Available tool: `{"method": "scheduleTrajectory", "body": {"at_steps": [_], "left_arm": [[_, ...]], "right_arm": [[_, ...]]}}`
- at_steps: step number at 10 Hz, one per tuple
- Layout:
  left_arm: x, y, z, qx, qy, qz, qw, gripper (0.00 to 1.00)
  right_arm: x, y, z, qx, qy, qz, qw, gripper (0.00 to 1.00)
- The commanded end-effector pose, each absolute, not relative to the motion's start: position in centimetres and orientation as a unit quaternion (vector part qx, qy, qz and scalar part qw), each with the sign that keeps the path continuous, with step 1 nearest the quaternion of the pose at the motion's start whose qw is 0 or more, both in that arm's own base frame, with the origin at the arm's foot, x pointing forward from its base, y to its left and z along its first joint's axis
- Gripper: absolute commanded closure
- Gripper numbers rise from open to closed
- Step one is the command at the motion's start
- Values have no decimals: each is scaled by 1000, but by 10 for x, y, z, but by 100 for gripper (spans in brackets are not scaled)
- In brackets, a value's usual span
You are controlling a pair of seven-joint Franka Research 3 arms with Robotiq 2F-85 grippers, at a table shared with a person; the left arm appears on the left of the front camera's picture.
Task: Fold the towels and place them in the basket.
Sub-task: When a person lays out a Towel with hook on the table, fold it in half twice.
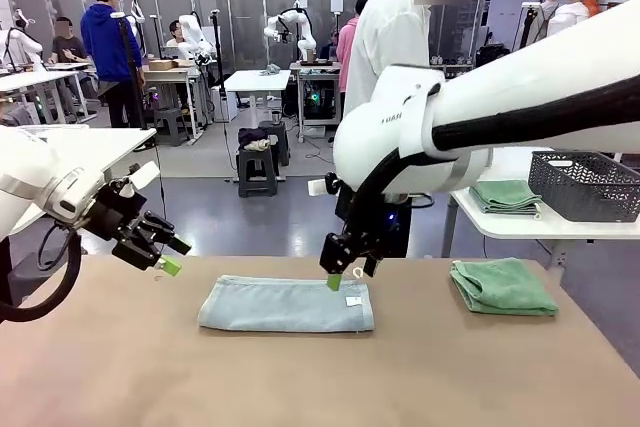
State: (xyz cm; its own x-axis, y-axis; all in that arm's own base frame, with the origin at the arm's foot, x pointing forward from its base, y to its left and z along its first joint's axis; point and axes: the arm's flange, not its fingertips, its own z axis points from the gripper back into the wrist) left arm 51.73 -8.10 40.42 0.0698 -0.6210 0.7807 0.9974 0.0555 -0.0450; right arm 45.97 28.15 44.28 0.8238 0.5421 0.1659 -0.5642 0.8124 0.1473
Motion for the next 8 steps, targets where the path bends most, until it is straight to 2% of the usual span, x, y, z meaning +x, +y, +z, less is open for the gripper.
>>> {"method": "scheduleTrajectory", "body": {"at_steps": [1,4,5,6,8], "left_arm": [[517,-82,399,-327,-314,-610,650,20],[518,-77,396,-339,-316,-603,649,20],[516,-75,395,-327,-327,-607,647,20],[517,-82,399,-322,-298,-609,661,20],[517,-82,399,-322,-298,-609,661,20]], "right_arm": [[460,292,424,93,-82,134,983,11],[469,281,413,76,-50,27,995,11],[469,279,414,79,-57,39,994,11],[467,277,412,88,-53,52,993,11],[467,277,412,88,-53,52,993,11]]}}
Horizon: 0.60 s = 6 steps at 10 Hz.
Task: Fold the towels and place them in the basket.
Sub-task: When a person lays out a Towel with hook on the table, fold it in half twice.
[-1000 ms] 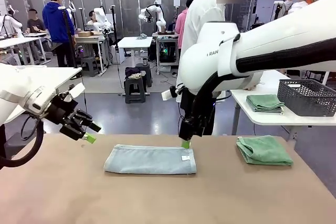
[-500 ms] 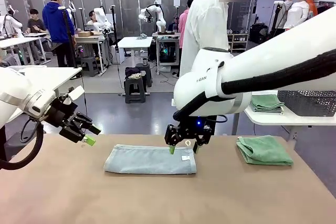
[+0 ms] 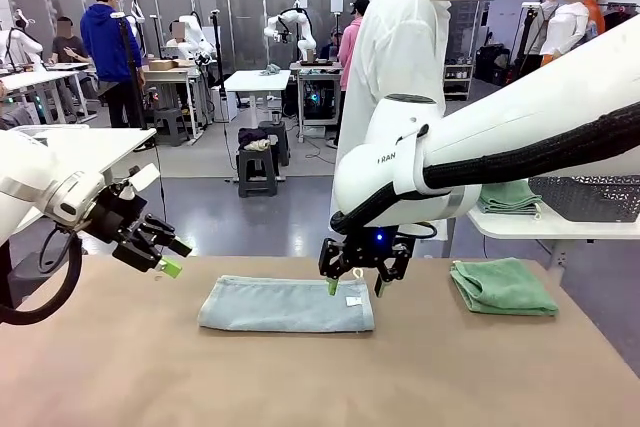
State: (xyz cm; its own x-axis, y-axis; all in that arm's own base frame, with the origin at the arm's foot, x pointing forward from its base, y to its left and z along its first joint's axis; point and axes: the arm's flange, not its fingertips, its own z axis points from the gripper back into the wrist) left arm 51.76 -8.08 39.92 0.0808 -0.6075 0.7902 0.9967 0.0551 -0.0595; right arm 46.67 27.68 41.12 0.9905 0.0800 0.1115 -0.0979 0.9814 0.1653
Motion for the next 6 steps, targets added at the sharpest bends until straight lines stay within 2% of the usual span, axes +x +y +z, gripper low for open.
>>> {"method": "scheduleTrajectory", "body": {"at_steps": [1,3,6], "left_arm": [[517,-82,399,-322,-298,-609,661,20],[518,-81,399,-322,-302,-607,660,20],[543,-53,392,-377,-323,-577,649,20]], "right_arm": [[467,277,412,88,-53,52,993,11],[466,277,411,86,-52,45,994,11],[496,276,388,76,-64,-11,995,11]]}}
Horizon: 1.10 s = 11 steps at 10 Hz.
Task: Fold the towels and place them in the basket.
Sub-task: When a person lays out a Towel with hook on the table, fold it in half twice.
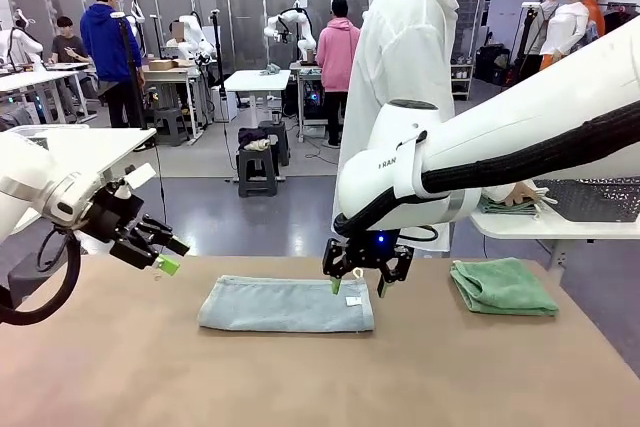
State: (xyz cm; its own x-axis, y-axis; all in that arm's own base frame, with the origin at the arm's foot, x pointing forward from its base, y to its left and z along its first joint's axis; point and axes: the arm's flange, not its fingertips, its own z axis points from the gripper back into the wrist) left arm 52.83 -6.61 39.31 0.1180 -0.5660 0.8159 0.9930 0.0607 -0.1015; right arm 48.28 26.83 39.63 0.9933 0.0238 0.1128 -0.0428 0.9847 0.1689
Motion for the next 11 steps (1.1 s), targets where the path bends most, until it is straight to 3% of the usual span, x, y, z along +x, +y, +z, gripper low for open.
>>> {"method": "scheduleTrajectory", "body": {"at_steps": [1,3,11], "left_arm": [[546,-42,389,-392,-329,-571,643,20],[555,-22,380,-414,-354,-570,615,20],[554,-13,375,-408,-345,-562,631,20]], "right_arm": [[502,273,382,74,-70,-23,995,11],[519,273,369,72,-81,-34,993,11],[563,281,322,30,-90,-78,992,11]]}}
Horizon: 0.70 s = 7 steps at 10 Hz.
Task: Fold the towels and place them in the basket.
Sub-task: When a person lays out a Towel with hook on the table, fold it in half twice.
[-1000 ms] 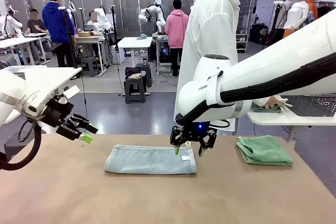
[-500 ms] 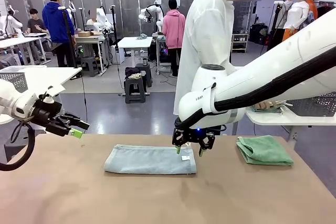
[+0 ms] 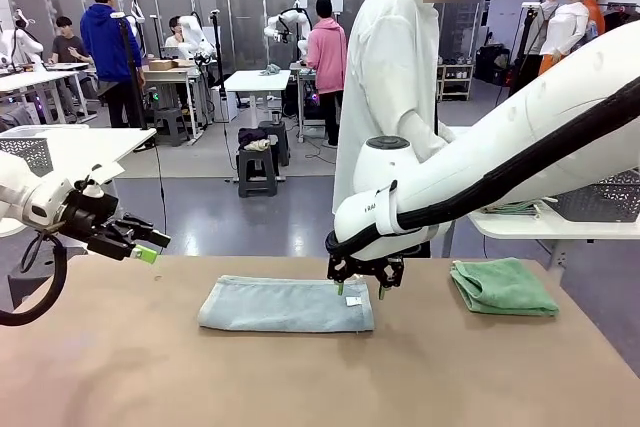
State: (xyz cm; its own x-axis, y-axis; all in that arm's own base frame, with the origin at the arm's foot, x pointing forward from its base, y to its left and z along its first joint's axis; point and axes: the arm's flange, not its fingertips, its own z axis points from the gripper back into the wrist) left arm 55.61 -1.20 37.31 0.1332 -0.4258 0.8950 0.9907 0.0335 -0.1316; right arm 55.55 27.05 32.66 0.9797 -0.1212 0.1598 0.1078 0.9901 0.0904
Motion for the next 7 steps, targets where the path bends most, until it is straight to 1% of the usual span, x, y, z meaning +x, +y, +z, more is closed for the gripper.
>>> {"method": "scheduleTrajectory", "body": {"at_steps": [1,5,6,7], "left_arm": [[554,-13,375,-408,-345,-562,631,20],[554,-13,375,-408,-345,-562,631,20],[554,-13,375,-408,-345,-562,631,20],[554,-13,375,-408,-345,-562,631,20]], "right_arm": [[569,280,315,29,-91,-76,993,11],[583,279,300,16,-91,-74,993,11],[584,278,298,13,-92,-73,993,31],[584,279,296,16,-84,-77,993,29]]}}
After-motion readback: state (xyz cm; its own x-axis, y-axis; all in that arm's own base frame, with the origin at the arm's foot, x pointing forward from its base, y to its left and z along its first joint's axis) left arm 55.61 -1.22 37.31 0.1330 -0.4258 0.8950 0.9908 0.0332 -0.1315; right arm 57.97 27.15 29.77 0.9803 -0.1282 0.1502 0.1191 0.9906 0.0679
